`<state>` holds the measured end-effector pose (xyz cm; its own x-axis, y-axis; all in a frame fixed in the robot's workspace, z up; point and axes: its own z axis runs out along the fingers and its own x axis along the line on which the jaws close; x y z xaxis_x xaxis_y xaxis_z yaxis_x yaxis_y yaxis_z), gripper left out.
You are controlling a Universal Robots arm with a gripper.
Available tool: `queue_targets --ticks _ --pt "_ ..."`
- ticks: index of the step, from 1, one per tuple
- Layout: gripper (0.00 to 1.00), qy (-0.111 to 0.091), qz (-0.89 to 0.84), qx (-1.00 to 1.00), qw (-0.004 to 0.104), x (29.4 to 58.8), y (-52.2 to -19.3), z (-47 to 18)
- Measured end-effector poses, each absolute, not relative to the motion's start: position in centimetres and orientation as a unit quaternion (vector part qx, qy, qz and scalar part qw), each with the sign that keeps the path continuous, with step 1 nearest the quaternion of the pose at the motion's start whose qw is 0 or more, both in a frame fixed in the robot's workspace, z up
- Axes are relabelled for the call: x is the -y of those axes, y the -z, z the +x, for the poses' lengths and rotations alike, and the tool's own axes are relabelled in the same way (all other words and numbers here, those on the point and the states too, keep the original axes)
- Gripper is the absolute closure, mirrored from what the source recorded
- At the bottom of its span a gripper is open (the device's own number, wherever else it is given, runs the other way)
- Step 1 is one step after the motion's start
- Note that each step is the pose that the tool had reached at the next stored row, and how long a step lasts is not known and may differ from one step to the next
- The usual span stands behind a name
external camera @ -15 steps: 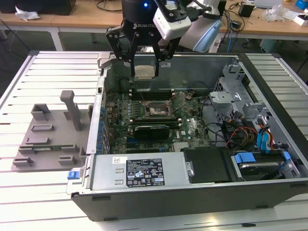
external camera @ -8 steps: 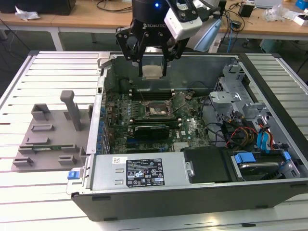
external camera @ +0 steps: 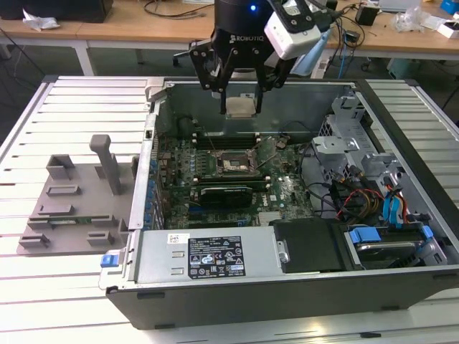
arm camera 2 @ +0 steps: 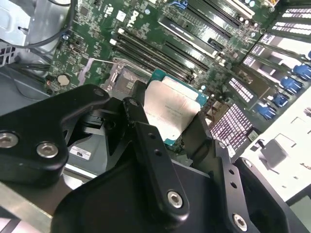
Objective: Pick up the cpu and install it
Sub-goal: 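Pick up the cpu and move it towards the insertion slot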
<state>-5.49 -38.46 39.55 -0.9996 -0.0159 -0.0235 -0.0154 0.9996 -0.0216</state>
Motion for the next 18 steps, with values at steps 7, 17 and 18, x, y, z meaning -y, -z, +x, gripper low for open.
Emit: queue_targets --ticks 7,17,18 --pt "0.45 0.013 -0.008 -1.0 0.011 38.0 -39.6 -3.6" --pt "0.45 0.014 -0.008 -1.0 0.008 35.4 -37.4 -1.3" --pt "0.45 0.013 -0.008 -1.0 0.008 35.1 -37.2 -1.3"
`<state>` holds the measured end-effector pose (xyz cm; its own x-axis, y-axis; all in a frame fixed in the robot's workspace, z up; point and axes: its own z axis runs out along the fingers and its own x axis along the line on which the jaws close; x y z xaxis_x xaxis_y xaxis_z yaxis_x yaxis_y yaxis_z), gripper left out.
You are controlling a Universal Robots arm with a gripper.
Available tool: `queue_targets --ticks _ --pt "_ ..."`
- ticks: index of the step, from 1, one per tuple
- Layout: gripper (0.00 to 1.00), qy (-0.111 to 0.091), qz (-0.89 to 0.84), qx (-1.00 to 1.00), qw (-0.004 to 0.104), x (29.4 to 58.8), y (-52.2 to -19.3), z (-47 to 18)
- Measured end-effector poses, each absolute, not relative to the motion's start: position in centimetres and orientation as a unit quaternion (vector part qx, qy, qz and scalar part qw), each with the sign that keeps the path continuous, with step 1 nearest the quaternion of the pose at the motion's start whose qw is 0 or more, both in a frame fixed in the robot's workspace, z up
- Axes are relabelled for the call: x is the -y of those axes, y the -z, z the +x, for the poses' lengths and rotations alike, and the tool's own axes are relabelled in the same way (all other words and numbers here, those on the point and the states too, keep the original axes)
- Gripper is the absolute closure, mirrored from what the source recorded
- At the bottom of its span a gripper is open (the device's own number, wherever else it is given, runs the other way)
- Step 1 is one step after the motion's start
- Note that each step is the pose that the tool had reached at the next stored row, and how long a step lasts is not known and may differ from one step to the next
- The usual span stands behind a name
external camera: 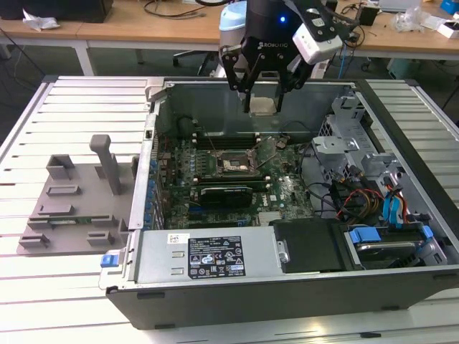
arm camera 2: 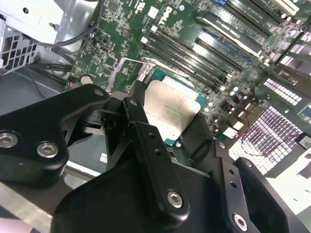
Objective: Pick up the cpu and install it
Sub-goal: 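Pick up the cpu and move it towards the insertion slot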
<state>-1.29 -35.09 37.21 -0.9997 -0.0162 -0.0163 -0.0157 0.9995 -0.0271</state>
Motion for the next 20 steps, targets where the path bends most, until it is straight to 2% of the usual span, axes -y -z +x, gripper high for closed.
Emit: queue_targets --ticks 20 --pt "0.45 0.013 -0.008 -1.0 0.008 33.0 -32.8 -1.4"
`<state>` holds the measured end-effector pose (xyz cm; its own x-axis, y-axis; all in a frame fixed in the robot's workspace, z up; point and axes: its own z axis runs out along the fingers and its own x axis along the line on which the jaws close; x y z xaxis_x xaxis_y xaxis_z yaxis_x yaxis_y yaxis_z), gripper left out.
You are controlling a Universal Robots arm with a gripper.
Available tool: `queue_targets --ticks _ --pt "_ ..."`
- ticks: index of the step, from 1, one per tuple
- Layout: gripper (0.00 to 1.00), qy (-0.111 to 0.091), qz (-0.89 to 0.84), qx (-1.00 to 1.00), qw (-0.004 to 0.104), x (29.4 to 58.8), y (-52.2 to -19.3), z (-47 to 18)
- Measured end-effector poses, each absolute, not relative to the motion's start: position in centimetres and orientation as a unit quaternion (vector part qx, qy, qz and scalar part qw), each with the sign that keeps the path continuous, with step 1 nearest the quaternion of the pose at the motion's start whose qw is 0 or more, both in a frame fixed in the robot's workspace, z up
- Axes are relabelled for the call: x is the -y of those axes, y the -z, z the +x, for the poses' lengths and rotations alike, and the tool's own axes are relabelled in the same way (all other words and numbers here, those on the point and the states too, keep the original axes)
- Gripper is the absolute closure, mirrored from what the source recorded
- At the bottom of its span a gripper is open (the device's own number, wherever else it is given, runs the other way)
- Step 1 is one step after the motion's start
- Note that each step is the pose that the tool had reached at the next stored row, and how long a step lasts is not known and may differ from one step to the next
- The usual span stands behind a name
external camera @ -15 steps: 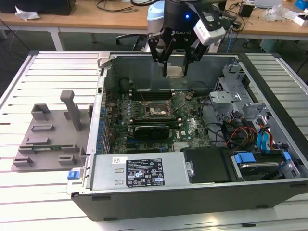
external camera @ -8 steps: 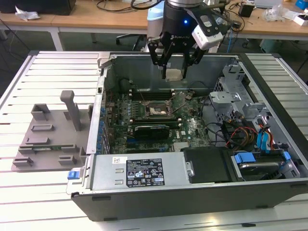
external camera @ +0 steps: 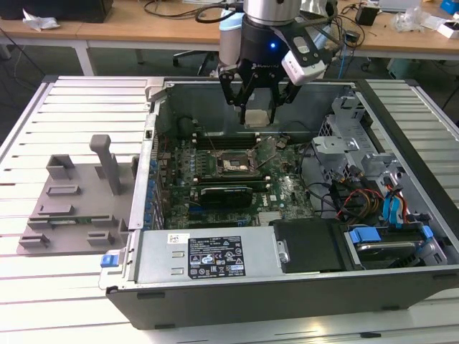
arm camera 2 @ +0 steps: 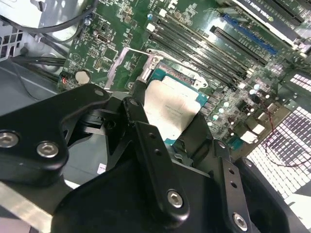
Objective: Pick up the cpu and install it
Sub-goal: 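Pick up the cpu and move it towards the insertion slot, then place the cpu into insertion slot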
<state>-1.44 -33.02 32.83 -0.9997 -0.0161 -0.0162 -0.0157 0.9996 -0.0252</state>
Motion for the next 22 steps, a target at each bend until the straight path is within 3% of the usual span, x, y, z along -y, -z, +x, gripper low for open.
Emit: queue_targets --ticks 9,22 --pt "0.45 0.013 -0.008 -1.0 0.008 31.9 -30.9 -3.1" --pt "0.45 0.013 -0.008 -1.0 0.008 31.9 -30.8 -3.1"
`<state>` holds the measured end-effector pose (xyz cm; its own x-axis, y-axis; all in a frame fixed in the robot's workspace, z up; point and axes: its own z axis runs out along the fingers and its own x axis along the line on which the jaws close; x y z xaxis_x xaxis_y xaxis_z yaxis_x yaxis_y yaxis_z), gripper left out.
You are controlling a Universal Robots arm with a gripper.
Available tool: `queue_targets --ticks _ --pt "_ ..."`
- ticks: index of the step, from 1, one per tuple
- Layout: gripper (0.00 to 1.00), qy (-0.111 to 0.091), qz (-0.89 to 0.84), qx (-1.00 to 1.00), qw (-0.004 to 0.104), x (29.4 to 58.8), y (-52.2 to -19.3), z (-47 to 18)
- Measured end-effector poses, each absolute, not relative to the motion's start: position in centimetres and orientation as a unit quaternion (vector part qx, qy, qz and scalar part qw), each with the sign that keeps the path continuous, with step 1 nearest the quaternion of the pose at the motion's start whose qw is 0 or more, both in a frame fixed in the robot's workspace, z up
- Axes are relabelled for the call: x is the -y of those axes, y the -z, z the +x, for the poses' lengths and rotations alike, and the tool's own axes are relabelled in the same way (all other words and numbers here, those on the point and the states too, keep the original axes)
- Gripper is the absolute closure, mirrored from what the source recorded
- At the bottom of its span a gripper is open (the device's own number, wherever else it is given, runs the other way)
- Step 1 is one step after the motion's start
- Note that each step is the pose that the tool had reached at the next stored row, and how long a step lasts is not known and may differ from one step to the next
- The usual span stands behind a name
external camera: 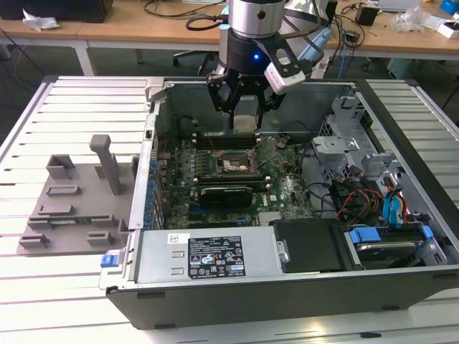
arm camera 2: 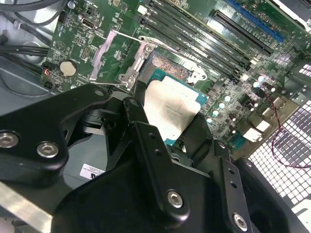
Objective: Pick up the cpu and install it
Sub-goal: 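Place the cpu into insertion slot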
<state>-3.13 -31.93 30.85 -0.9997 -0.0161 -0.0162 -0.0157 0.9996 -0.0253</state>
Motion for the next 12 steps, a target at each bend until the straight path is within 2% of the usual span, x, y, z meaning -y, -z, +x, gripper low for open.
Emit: queue_targets --ticks 12 --pt "0.45 0.013 -0.008 -1.0 0.008 31.9 -29.8 -3.3"
